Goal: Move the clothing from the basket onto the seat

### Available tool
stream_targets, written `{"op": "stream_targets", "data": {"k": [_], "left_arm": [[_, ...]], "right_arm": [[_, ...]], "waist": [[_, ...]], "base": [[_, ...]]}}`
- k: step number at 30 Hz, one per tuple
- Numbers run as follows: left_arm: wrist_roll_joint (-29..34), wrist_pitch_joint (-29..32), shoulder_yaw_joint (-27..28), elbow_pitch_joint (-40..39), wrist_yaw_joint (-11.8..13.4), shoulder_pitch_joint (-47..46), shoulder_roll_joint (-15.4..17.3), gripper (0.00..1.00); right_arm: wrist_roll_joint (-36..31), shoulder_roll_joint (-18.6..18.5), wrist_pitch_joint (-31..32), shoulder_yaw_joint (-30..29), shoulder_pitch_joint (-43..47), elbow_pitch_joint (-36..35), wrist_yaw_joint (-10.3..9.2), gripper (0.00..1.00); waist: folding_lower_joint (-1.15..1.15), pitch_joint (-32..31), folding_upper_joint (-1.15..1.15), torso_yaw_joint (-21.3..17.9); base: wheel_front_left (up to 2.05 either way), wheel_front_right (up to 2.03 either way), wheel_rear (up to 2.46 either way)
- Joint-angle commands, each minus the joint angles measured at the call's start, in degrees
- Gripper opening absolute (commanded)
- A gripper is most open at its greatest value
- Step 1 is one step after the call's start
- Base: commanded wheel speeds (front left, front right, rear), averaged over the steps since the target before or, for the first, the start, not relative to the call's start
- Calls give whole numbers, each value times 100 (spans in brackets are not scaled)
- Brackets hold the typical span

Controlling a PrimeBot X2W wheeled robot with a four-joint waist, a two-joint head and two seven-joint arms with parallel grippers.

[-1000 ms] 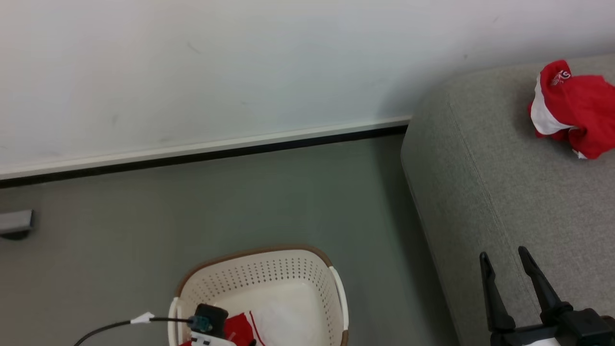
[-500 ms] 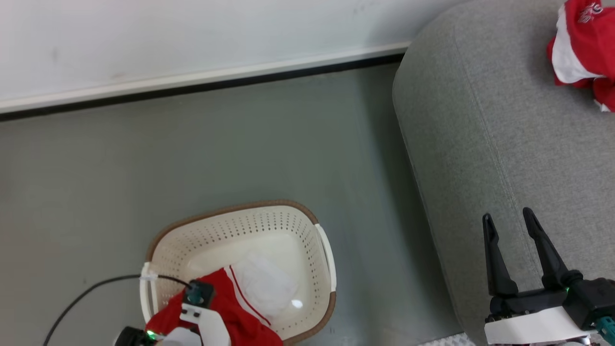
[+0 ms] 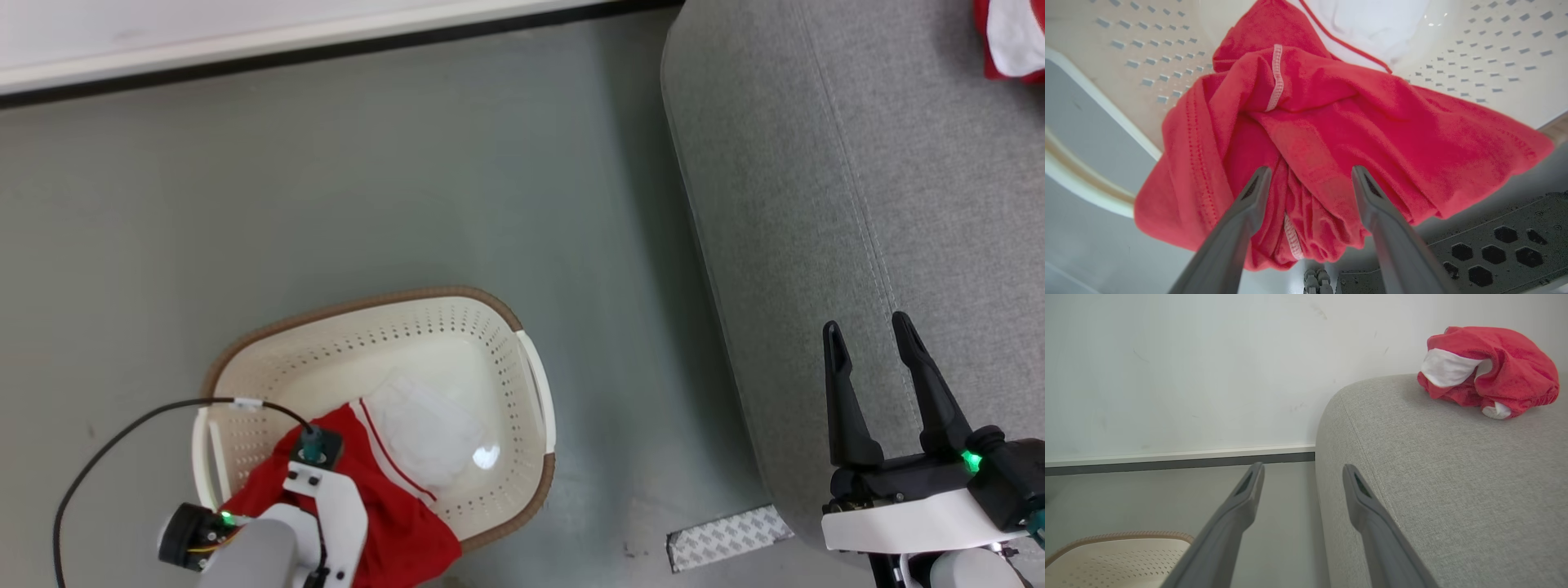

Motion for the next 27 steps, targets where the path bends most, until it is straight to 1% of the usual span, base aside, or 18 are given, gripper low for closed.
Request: {"op": "stream_targets", "data": {"k": [1, 8, 16, 27], "left_arm": [[76, 53, -3, 72, 32, -75, 58, 100], [76, 205, -75, 252, 86, -262, 193, 100], [25, 296, -148, 327, 114, -435, 226, 100], [-53, 426, -275, 395, 26, -587, 198, 100]], "right_arm": [[56, 1, 5, -7, -84, -9, -19, 100], [195, 1, 5, 5, -206, -42, -19, 100], [263, 1, 5, -35, -361, -94, -19, 100], [336, 1, 5, -173, -501, -137, -19, 100]], "waist": [[-1, 104, 0, -50], [-1, 338, 0, -127], [-1, 608, 0, -188], [-1, 913, 0, -212]], "base": [[0, 0, 0], [0, 0, 0], [0, 0, 0], [0, 0, 0]]}}
